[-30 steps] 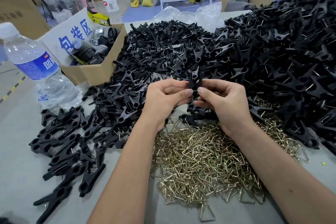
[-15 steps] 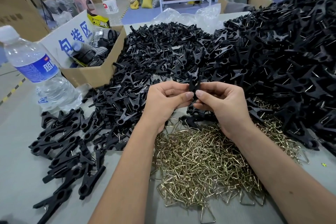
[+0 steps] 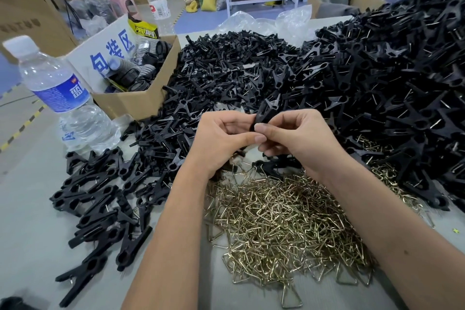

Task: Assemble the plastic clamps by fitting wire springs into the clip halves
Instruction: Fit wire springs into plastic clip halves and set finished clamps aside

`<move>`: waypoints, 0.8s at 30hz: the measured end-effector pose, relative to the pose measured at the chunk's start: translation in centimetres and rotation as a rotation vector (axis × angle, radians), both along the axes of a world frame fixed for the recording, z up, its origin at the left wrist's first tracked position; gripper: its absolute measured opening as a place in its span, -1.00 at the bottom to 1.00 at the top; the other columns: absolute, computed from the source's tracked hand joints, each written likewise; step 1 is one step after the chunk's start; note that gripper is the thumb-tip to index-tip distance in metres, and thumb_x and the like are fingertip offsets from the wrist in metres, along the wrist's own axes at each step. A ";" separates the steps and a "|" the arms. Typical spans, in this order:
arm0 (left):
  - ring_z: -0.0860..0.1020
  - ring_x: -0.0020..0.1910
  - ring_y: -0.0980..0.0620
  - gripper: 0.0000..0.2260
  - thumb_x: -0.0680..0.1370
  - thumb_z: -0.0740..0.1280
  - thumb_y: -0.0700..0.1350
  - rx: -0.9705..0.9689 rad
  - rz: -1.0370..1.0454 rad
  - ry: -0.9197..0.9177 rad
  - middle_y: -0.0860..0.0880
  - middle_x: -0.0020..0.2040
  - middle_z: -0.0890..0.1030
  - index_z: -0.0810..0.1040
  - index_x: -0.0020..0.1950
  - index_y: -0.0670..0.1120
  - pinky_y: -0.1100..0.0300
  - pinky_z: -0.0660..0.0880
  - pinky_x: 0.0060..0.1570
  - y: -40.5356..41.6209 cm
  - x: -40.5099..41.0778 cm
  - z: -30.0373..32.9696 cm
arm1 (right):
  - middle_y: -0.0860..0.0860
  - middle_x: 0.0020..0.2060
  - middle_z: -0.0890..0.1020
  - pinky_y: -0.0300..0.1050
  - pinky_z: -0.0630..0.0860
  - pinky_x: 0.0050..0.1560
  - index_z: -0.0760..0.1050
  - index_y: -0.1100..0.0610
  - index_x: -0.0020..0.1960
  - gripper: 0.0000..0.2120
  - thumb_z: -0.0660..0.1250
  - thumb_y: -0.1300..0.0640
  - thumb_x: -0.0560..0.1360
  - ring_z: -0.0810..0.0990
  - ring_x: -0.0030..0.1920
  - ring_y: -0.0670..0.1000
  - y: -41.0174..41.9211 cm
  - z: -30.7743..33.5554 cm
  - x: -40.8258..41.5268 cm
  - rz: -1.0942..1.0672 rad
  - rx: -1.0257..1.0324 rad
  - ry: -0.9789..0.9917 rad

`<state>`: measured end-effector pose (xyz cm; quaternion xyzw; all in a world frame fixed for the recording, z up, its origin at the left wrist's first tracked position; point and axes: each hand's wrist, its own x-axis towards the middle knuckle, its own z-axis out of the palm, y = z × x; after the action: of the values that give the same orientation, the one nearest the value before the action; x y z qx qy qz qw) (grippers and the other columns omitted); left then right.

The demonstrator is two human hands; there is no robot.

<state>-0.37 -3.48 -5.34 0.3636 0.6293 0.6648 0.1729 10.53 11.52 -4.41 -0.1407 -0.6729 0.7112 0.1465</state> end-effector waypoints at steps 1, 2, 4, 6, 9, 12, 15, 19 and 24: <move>0.74 -0.11 -0.02 -0.71 0.35 0.62 -0.28 0.019 0.003 -0.002 -0.09 -0.09 0.77 0.78 -0.02 0.03 0.21 0.65 -0.10 -0.2 -0.2 -0.1 | 0.20 -0.30 0.72 -0.26 0.58 -0.38 0.69 0.22 -0.19 -0.86 0.56 0.16 0.47 0.70 -0.37 0.01 0.0 0.3 -0.2 0.055 0.001 -0.015; 0.74 -0.12 0.00 -0.71 0.35 0.62 -0.28 0.034 0.013 -0.010 -0.09 -0.09 0.77 0.78 -0.02 0.03 0.23 0.64 -0.10 -0.3 -0.3 -0.1 | 0.21 -0.27 0.73 -0.25 0.60 -0.35 0.70 0.22 -0.17 -0.84 0.54 0.12 0.47 0.71 -0.33 0.03 0.1 0.5 -0.3 0.101 -0.010 -0.019; 0.73 -0.11 0.00 -0.73 0.37 0.61 -0.27 0.059 0.085 -0.037 -0.11 -0.06 0.76 0.77 0.02 -0.03 0.23 0.63 -0.10 -0.6 -0.8 -0.3 | 0.21 -0.21 0.73 -0.23 0.61 -0.33 0.70 0.25 -0.09 -0.73 0.51 0.02 0.48 0.70 -0.28 0.06 0.2 0.8 -0.6 0.145 -0.032 -0.018; 0.72 -0.07 -0.02 -0.73 0.37 0.62 -0.23 0.112 0.200 -0.085 -0.13 -0.03 0.76 0.76 0.04 -0.06 0.20 0.63 -0.07 -0.8 -1.3 -0.5 | 0.12 -0.25 0.73 -0.27 0.54 -0.39 0.69 0.20 -0.09 -0.69 0.50 -0.07 0.49 0.64 -0.34 -0.05 0.1 0.8 -1.0 0.122 0.198 -0.045; 0.72 -0.09 0.05 -0.78 0.32 0.59 -0.15 0.237 0.306 -0.195 -0.09 -0.06 0.77 0.79 -0.05 0.01 0.24 0.61 -0.07 -1.1 -2.0 -0.4 | -0.08 -0.31 0.67 -0.35 0.46 -0.36 0.69 0.02 -0.12 -0.79 0.57 -0.11 0.43 0.55 -0.38 -0.22 -1.3 0.6 -1.6 0.215 0.829 -0.102; 0.72 -0.06 0.02 -0.80 0.35 0.60 -0.19 0.256 0.339 -0.210 -0.12 -0.04 0.76 0.78 -0.05 -0.01 0.22 0.62 -0.04 -1.1 -2.2 -0.5 | -0.14 -0.14 0.66 -0.14 0.58 -0.11 0.70 -0.05 0.03 -0.69 0.61 -0.16 0.37 0.62 -0.13 -0.11 -3.0 0.3 -2.1 0.360 1.190 -0.199; 0.72 -0.06 0.02 -0.79 0.41 0.58 -0.29 0.241 0.334 -0.195 -0.09 -0.05 0.76 0.78 -0.04 -0.01 0.20 0.62 -0.01 -1.0 -2.2 -0.6 | -0.10 -0.16 0.70 -0.03 0.63 0.01 0.72 0.01 -0.03 -0.92 0.55 0.10 0.48 0.67 -0.11 -0.02 -3.2 0.3 -2.4 0.366 1.263 -0.189; 0.67 -0.09 0.06 -0.74 0.44 0.56 -0.32 0.217 0.342 -0.164 0.02 -0.13 0.74 0.79 -0.05 0.05 0.16 0.61 0.06 -0.9 -2.3 -0.6 | -0.16 -0.20 0.67 -0.13 0.58 -0.02 0.71 0.00 -0.11 -0.86 0.44 0.20 0.55 0.62 -0.17 -0.13 -2.7 0.0 -2.2 0.354 1.197 -0.156; 0.67 -0.11 0.08 -0.75 0.41 0.57 -0.29 0.216 0.335 -0.192 0.04 -0.15 0.74 0.75 0.04 -0.04 0.19 0.62 0.05 -0.9 -2.4 -0.5 | -0.11 -0.21 0.63 -0.34 0.47 -0.28 0.59 0.01 -0.08 -0.88 0.39 0.17 0.63 0.55 -0.31 -0.20 -1.2 -0.6 -1.3 0.202 0.820 -0.062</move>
<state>-2.73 -4.41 -5.89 0.2055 0.5866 0.7794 0.0791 9.27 10.33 -4.96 -0.0255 -0.9147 0.3909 0.0993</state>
